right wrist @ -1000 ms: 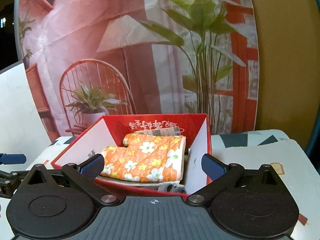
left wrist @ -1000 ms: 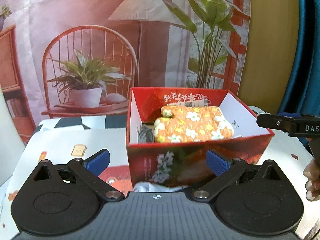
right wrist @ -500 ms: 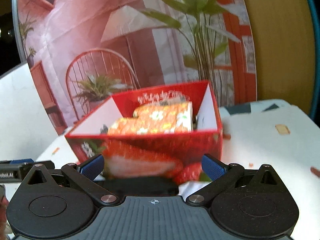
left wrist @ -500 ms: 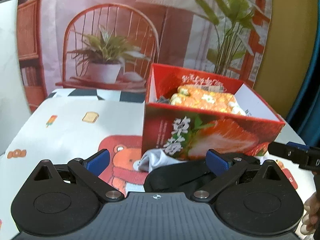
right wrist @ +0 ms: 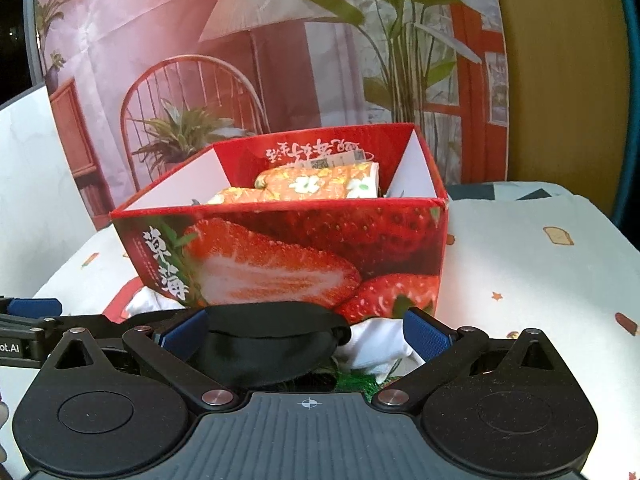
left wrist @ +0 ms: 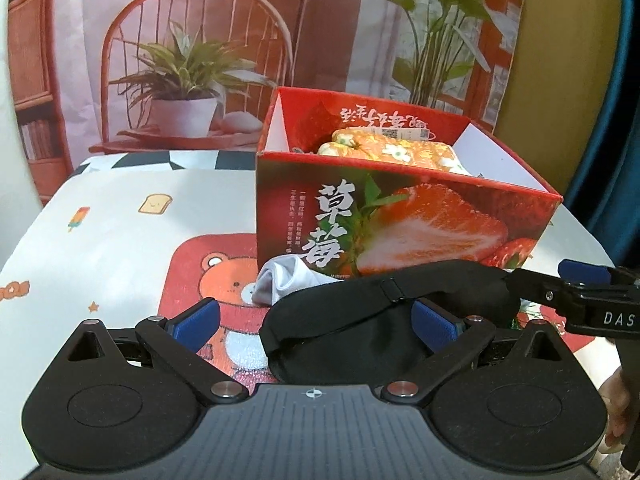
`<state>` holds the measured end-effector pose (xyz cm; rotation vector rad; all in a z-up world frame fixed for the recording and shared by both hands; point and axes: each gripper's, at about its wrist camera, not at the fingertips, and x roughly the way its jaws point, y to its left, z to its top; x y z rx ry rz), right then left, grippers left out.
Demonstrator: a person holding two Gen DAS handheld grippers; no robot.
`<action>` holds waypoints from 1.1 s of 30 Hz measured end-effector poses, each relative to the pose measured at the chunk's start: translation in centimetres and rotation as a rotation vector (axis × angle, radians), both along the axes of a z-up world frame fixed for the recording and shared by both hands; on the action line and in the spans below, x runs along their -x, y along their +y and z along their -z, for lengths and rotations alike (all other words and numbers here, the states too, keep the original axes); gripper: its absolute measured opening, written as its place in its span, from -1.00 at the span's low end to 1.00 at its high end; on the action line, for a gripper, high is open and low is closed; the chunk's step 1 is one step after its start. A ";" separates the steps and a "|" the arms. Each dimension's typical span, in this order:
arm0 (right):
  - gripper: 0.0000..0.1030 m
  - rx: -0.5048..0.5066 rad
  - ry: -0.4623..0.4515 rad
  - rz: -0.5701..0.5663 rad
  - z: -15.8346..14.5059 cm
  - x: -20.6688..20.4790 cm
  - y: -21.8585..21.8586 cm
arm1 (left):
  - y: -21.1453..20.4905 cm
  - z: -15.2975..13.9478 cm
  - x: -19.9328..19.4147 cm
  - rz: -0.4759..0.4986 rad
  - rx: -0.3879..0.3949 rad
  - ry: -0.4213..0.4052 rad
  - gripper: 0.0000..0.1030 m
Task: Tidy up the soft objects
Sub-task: 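Grasp the black eye mask with the left gripper while the right gripper grasps its strap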
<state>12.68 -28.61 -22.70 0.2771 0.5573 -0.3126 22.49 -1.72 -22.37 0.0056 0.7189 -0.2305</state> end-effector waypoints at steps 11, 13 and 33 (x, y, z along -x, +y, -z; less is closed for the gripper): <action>0.96 0.009 0.026 -0.035 0.9 -0.2 0.4 | 0.6 1.4 -0.5 -0.024 0.054 0.080 0.70; 0.87 0.008 0.029 -0.044 1.0 -0.2 0.4 | 0.9 1.7 -0.6 -0.025 0.069 0.095 0.58; 0.48 -0.066 0.065 -0.120 3.4 -3.3 -1.0 | 1.6 5.0 -2.8 -0.072 0.096 0.161 0.32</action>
